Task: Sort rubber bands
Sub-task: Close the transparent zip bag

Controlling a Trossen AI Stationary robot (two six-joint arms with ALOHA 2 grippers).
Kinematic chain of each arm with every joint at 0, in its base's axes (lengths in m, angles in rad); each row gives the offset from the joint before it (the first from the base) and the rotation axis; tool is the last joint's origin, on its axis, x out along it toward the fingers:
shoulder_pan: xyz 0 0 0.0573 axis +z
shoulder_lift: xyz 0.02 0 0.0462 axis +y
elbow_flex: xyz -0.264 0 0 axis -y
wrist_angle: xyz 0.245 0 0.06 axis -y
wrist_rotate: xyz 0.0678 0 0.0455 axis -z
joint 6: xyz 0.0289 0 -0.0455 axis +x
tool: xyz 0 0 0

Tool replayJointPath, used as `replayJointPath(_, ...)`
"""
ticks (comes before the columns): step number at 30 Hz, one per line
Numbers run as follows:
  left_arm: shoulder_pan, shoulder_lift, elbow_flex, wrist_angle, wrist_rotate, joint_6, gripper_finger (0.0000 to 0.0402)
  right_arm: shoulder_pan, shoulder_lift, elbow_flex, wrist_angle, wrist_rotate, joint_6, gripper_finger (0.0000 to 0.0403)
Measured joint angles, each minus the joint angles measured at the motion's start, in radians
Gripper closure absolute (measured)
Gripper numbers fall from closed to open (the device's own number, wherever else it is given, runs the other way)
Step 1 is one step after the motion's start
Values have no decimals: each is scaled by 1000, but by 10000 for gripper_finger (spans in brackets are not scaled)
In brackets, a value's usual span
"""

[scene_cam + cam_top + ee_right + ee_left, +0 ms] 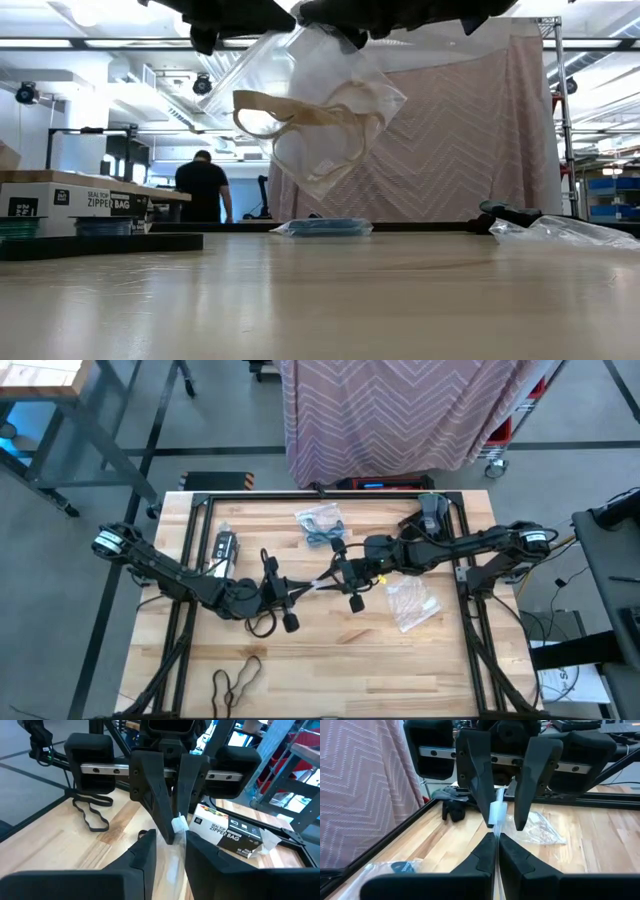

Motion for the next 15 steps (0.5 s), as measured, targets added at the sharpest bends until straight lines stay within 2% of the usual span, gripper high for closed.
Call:
replayJointPath(4,-8,0,0,0,0,0,401,0,-8,0,2,2,5,326)
replayJointPath(15,-11,1,0,-6,3,0,402,2,-13,0,5,6,2,373)
